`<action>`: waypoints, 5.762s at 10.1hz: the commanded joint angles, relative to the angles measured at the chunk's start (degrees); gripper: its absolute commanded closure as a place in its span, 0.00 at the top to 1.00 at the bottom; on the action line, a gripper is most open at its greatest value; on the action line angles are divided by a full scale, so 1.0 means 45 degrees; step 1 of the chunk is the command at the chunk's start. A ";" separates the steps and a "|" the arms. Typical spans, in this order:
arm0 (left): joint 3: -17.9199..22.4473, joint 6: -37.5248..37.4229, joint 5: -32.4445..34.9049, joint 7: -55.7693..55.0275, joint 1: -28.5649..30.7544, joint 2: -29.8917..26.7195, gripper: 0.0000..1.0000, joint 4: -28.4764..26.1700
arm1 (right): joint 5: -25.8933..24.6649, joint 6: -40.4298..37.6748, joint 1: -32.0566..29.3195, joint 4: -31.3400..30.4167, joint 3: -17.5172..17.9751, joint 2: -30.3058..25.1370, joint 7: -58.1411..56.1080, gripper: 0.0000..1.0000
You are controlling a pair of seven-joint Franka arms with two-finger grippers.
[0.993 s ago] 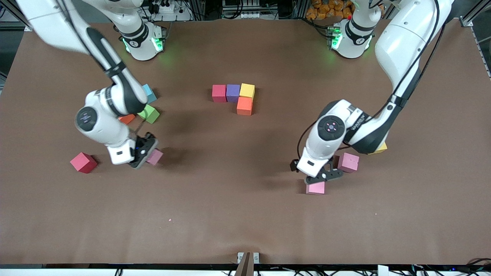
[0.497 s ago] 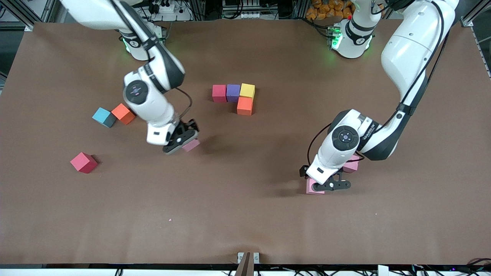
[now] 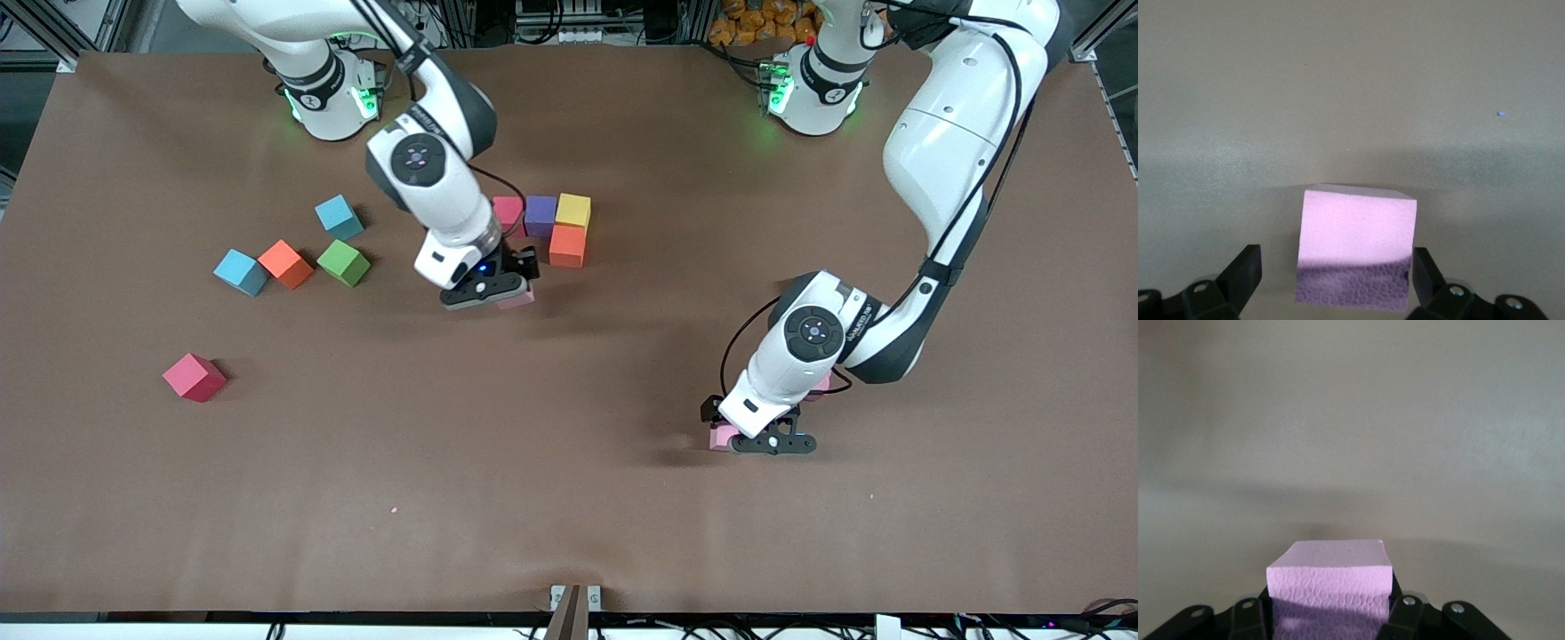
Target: Form number 2 with 11 blocks
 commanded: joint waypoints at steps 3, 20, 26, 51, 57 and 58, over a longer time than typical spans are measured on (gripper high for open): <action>0.0097 0.0429 0.0187 -0.0032 -0.0181 0.0717 1.00 0.0694 | -0.0544 -0.0983 0.3257 0.3284 -0.2580 0.2809 0.2673 0.35; -0.1678 -0.3647 0.0070 -0.6448 0.0072 -0.1116 0.22 0.0733 | -0.0741 -0.0631 0.4062 0.2390 -0.2212 0.3243 0.3809 0.35; -0.2052 -0.4373 -0.0301 -0.9345 -0.0025 -0.1157 0.22 0.0733 | -0.0741 -0.0436 0.4082 0.2272 -0.2154 0.3302 0.3828 0.41; -0.2150 -0.5016 -0.0301 -2.0860 -0.3846 -0.1079 0.24 0.1122 | -0.0701 -0.3757 -0.1866 0.0420 -0.2134 -0.1366 -0.5211 1.00; -0.0808 -0.5311 -0.0690 -2.6643 -0.8121 -0.0007 0.30 0.3192 | -0.0722 -0.3620 -0.4526 0.0086 -0.2505 -0.1229 -1.1161 1.00; 0.0030 -0.5253 -0.1117 -2.7582 -0.8923 0.0150 0.30 0.3329 | -0.0683 -0.3446 -0.5208 -0.0147 -0.2486 -0.1249 -1.2332 1.00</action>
